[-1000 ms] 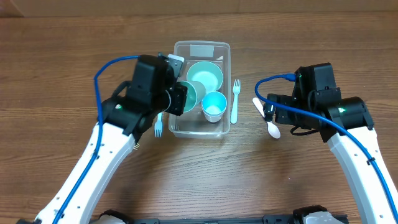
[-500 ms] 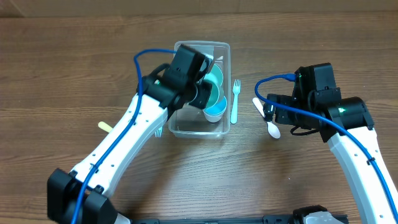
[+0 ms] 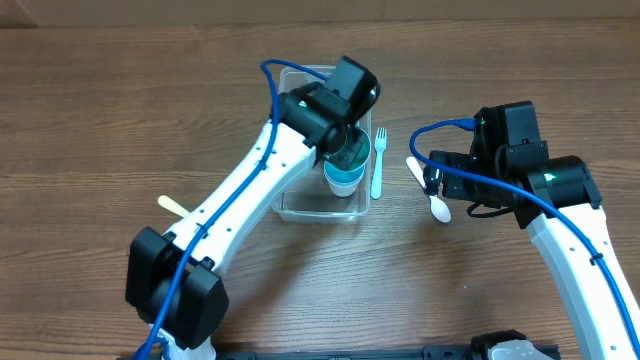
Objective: Pack container
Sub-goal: 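Carry the green cup and stack it into the cups, then withdraw the left gripper toward the white fork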
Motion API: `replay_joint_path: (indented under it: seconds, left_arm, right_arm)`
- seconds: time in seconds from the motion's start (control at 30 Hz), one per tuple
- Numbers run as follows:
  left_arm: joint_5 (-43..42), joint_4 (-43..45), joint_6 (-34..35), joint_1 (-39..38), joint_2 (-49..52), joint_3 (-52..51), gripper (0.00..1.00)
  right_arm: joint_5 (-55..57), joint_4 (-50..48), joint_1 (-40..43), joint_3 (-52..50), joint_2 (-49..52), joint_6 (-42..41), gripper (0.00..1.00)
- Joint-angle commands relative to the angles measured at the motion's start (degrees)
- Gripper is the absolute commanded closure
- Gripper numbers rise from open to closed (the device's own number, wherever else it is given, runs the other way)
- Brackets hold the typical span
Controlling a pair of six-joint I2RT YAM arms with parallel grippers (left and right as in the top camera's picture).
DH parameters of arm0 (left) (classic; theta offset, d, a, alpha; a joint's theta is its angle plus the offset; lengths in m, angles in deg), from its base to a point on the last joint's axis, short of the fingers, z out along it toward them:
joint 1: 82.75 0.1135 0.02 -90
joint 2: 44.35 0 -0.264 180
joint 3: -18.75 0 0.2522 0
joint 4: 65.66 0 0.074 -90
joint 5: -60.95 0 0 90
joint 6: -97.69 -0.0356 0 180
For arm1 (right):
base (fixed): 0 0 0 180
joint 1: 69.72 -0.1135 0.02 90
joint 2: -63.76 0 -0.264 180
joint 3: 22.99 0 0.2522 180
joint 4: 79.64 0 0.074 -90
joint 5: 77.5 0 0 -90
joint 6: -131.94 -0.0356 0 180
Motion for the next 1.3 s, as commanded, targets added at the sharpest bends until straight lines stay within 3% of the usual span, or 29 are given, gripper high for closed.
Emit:
replay_joint_path:
  seconds: [0.0, 0.37, 0.4, 0.47, 0.5, 0.8, 0.93, 1.17, 1.27]
  left_arm:
    - [2.5, -0.8, -1.7, 0.0, 0.8, 1.9, 0.96]
    - [2.4, -0.7, -1.5, 0.0, 4.9, 1.9, 0.93]
    - [2.4, -0.5, -1.5, 0.0, 4.9, 1.9, 0.66]
    - [2.4, -0.4, -1.5, 0.0, 4.9, 1.9, 0.43]
    - [2.4, -0.4, -1.5, 0.0, 4.8, 2.3, 0.35]
    - [2.2, -3.4, -1.5, -0.1, -1.3, 17.4, 0.21]
    - [2.3, -3.5, -1.5, 0.1, -7.1, 18.6, 0.14]
    - [2.7, -9.8, 0.1, 0.1, -16.1, 18.6, 0.13]
    - [9.4, -15.0, 2.8, 0.2, -16.4, 18.6, 0.13]
  right_arm:
    - [-0.3, -0.3, 0.1, 0.0, -0.5, 0.0, 0.0]
    - [-0.3, -0.3, 0.1, 0.0, -0.5, 0.0, 0.0]
    - [-0.3, -0.4, 0.1, 0.0, -0.5, 0.0, 0.0]
    - [-0.3, -0.4, 0.1, 0.0, -0.5, 0.0, 0.0]
    - [-0.3, -0.4, 0.1, 0.0, -0.5, 0.0, 0.0]
    - [-0.3, -0.3, 0.1, 0.0, -0.5, 0.0, 0.0]
    - [-0.3, -0.3, 0.1, 0.0, -0.5, 0.0, 0.0]
    - [-0.3, -0.4, 0.1, 0.0, -0.5, 0.0, 0.0]
    - [-0.3, -0.4, 0.1, 0.0, -0.5, 0.0, 0.0]
